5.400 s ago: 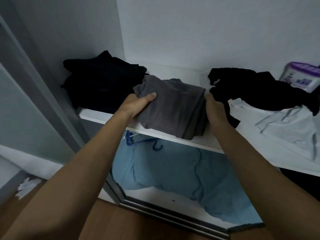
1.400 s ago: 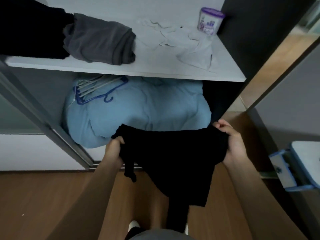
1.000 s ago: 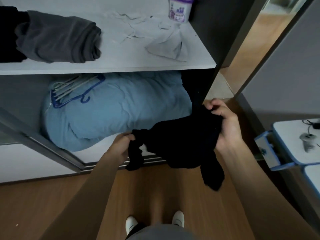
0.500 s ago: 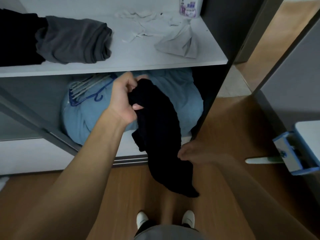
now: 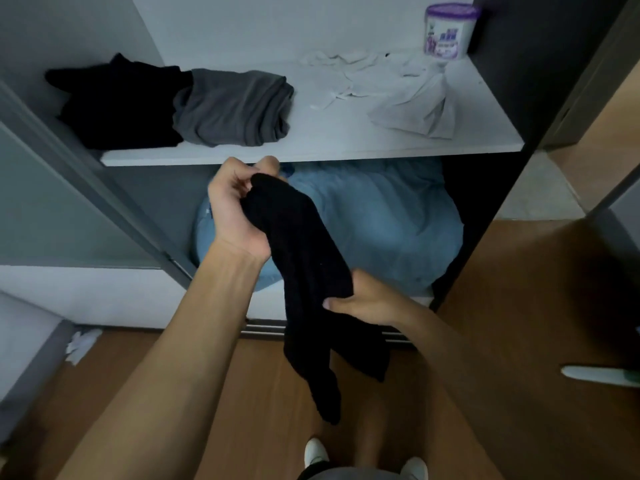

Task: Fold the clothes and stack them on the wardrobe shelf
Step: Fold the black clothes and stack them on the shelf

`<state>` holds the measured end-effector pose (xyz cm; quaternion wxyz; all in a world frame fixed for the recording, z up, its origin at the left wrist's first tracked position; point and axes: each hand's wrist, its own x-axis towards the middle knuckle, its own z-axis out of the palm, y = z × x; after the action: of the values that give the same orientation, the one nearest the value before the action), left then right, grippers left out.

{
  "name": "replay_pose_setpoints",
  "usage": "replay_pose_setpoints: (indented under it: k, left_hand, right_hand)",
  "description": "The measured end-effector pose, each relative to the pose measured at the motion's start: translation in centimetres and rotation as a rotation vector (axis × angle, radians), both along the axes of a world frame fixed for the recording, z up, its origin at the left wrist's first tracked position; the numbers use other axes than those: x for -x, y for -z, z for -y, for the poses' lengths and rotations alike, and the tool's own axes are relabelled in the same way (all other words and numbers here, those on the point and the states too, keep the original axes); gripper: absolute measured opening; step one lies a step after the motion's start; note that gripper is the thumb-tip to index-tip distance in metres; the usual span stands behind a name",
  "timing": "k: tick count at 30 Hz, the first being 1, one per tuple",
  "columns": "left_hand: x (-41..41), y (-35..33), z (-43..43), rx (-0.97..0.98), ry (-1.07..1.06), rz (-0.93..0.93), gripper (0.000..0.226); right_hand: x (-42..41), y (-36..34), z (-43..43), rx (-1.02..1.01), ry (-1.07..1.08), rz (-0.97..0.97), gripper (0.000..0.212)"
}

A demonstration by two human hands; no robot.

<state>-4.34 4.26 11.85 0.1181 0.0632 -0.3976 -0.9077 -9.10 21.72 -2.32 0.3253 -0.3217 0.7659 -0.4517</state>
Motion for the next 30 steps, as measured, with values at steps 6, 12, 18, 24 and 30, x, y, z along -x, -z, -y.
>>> replay_pose_setpoints:
  k: [6, 12, 18, 24, 30]
  left_hand:
    - [-3.8, 3.9, 4.9, -0.162, -0.381, 0.039, 0.036]
    - [-4.7, 8.5, 6.3, 0.001, -0.292, 0.434, 0.017]
    - [-3.6, 9.1, 5.4, 0.196, -0.196, 0.437, 0.012]
    - [-2.1, 7.6, 5.7, 0.17, -0.225, 0.249, 0.015]
    - [-1.8, 6.9, 3.8, 0.079, -0.162, 0.197, 0.019]
  right_hand:
    - [0.6, -0.4, -3.2, 0.141, 0.236, 0.145, 0.017]
    - [-1.0, -3.9, -2.6, 0.416, 0.311, 0.398, 0.012]
    - [0.5, -5.9, -3.4, 0.37, 0.329, 0.45, 0.032]
    - [2.4, -6.8, -4.1, 0.259, 0.455, -0.042, 0.026]
    - [4.1, -8.8, -2.9, 0.527, 0.714, 0.011, 0.032]
